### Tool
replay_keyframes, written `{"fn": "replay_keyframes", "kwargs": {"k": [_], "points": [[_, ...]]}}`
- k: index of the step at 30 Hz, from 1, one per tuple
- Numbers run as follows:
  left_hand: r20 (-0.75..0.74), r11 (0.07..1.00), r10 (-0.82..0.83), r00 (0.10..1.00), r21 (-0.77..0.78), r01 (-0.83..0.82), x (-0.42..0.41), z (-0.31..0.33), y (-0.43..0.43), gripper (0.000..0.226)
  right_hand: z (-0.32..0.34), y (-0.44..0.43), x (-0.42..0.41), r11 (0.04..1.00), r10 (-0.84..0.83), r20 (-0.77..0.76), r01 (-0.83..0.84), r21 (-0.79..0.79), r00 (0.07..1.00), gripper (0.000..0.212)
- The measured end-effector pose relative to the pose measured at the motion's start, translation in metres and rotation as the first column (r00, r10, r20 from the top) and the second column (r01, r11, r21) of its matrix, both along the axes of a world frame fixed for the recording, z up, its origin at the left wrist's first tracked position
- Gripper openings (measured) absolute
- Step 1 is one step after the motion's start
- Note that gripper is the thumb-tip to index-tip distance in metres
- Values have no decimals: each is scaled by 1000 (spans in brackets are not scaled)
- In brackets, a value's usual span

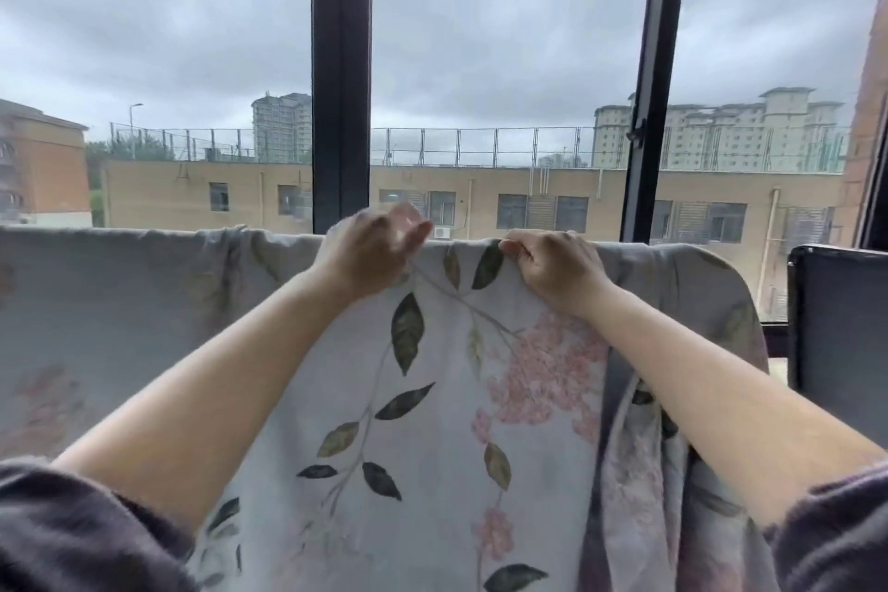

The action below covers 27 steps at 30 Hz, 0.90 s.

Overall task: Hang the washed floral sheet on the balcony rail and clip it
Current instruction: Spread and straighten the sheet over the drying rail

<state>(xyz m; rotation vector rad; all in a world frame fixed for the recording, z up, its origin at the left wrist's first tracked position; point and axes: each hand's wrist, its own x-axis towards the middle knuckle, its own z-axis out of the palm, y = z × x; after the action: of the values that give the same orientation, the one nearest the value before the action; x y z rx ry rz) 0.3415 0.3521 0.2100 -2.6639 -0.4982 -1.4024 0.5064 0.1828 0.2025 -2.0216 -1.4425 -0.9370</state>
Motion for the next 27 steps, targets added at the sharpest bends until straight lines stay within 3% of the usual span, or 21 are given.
{"fn": "replay_keyframes", "kwargs": {"k": [2, 5, 8, 10, 12, 14, 15, 17, 19, 21, 23, 24, 27], "points": [[-162, 999, 10, 987, 43, -3, 14, -1, -11, 40, -1, 0, 4, 999, 23, 3, -23, 24, 1000, 29], [-14, 990, -140, 990, -25, 139, 15, 3, -3, 32, 3, -4, 13, 996, 91, 10, -91, 12, 996, 29], [139, 992, -120, 983, -24, 124, 14, 2, 5, 30, 10, -6, 22, 991, 133, 15, -133, 7, 991, 34], [343, 986, -32, 939, -145, 86, 11, 8, 7, 27, 13, -7, 27, 997, 74, 44, -73, -8, 996, 41], [556, 913, 146, 818, -395, 105, 5, 18, 10, 31, 13, -10, 36, 999, -1, 48, 3, -44, 999, 44], [606, 800, 353, 713, -590, 106, 1, 25, 18, 37, 11, -13, 41, 996, -43, 30, 45, -72, 999, 43], [578, 773, 415, 703, -631, 62, 0, 26, 18, 37, 10, -14, 41, 996, -51, 20, 52, -67, 999, 40], [537, 821, 382, 752, -571, -9, 3, 24, 6, 30, 10, -13, 39, 999, -40, 6, 40, -11, 999, 36], [447, 940, 211, 869, -338, -55, 14, 14, -14, 24, 9, -12, 35, 999, -18, 16, 17, 32, 1000, 33], [191, 996, 60, 980, -76, -46, 28, 3, -34, 24, 8, -12, 31, 999, -1, 31, -1, 36, 1000, 34], [-26, 998, 26, 999, 63, -24, 39, -5, -48, 30, 7, -12, 30, 1000, 14, 42, -15, 21, 999, 35], [-34, 997, 7, 999, 79, -4, 41, -6, -52, 32, 7, -15, 30, 1000, 16, 42, -16, 15, 999, 35], [144, 998, -68, 987, 20, 66, 44, -6, -40, 36, 8, -24, 36, 1000, 25, 32, -25, 8, 999, 39]]}}
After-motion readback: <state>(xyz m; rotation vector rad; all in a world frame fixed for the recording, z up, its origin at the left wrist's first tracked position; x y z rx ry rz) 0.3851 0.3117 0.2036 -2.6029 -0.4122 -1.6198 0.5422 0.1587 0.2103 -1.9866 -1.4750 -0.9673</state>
